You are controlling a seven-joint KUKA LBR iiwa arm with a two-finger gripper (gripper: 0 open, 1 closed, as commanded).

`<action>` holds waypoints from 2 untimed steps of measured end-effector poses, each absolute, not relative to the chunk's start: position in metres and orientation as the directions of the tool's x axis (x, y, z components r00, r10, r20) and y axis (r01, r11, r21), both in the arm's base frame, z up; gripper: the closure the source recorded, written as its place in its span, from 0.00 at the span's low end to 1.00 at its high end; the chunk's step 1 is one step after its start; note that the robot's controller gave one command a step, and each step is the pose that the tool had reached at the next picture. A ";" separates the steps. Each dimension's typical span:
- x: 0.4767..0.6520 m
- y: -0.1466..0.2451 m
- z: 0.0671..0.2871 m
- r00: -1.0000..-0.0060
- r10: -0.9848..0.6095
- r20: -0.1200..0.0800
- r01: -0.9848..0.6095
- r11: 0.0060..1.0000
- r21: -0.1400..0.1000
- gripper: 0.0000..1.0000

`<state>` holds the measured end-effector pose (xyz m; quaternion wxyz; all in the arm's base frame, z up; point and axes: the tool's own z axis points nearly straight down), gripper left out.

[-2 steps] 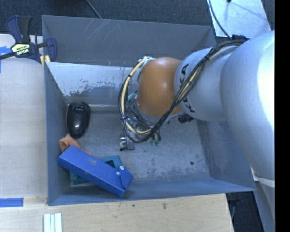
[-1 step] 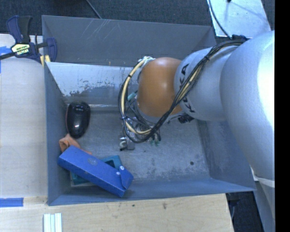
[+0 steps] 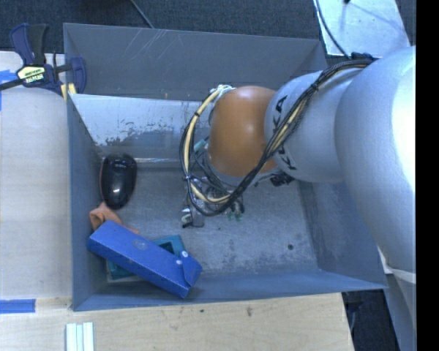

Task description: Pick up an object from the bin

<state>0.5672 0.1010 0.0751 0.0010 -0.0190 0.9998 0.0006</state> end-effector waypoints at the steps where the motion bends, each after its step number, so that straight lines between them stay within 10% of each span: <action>1: 0.567 0.101 0.086 -0.999 -0.038 -0.001 -0.038 0.999 0.001 1.00; 2: 0.567 0.101 0.097 -0.999 -0.038 0.000 -0.038 0.999 0.000 1.00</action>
Offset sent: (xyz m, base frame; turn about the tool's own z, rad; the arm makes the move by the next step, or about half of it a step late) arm -0.0001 0.0000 0.0776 0.0000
